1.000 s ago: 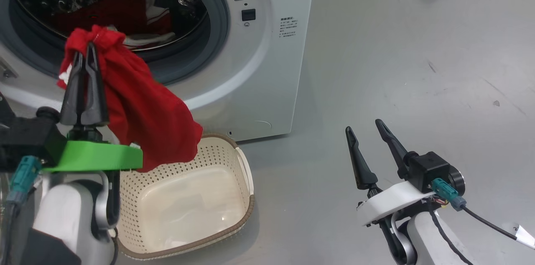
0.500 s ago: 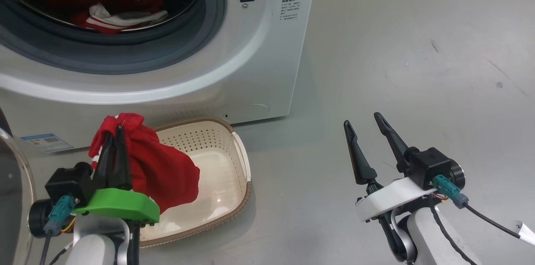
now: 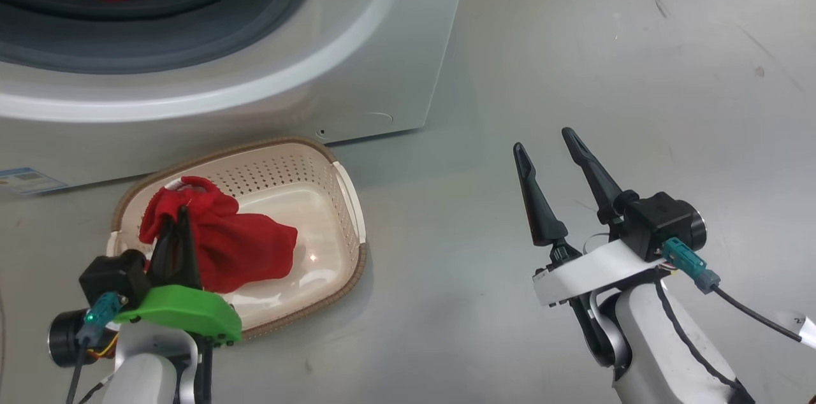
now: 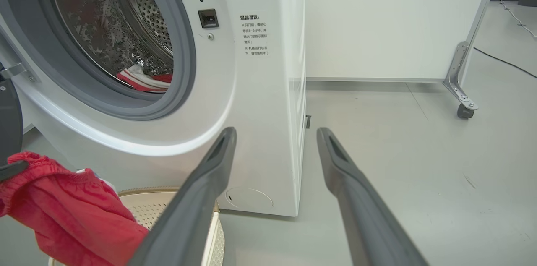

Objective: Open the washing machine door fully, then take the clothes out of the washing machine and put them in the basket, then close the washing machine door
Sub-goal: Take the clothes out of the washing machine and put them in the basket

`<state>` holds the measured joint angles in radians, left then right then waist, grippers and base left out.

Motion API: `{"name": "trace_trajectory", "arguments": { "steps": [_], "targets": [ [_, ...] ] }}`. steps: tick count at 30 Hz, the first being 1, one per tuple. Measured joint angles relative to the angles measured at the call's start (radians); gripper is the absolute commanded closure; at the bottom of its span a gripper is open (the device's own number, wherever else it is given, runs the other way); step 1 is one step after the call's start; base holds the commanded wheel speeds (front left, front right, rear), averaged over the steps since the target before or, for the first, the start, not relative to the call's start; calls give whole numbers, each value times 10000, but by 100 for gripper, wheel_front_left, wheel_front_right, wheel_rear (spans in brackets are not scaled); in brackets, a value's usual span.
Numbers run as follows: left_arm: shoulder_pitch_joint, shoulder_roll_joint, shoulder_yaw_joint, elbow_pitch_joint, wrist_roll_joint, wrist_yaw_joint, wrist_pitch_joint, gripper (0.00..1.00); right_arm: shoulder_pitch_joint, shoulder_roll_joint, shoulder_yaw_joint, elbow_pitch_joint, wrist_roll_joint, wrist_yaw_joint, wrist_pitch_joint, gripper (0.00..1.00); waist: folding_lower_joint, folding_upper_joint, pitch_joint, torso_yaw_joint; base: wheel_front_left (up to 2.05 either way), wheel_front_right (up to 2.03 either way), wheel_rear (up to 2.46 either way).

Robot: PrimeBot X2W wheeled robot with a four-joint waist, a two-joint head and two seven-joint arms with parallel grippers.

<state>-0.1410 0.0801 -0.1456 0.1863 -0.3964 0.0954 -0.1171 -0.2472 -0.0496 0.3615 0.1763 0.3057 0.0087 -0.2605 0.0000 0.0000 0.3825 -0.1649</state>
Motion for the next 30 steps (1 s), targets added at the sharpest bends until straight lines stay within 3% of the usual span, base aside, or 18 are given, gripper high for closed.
{"name": "trace_trajectory", "arguments": {
  "steps": [8, 20, 30],
  "targets": [
    [-888, 48, 138, 1012, -96, -46, 107, 100, -486, -4, 132, -405, 165, -40, 0, 0, 0, 0, 889, -271, 0, 0, 0],
    [-2539, 263, 583, 2894, -610, -138, 554, 100, -1045, -4, 128, -786, 303, -376, 0, 0, 0, 0, 2239, -742, 0, 0, 0],
    [-3620, 305, 614, 4677, -690, -389, 986, 100, -1453, -4, 257, -830, 430, -395, 0, 0, 0, 0, 2966, -922, 0, 0, 0]
  ]
}}
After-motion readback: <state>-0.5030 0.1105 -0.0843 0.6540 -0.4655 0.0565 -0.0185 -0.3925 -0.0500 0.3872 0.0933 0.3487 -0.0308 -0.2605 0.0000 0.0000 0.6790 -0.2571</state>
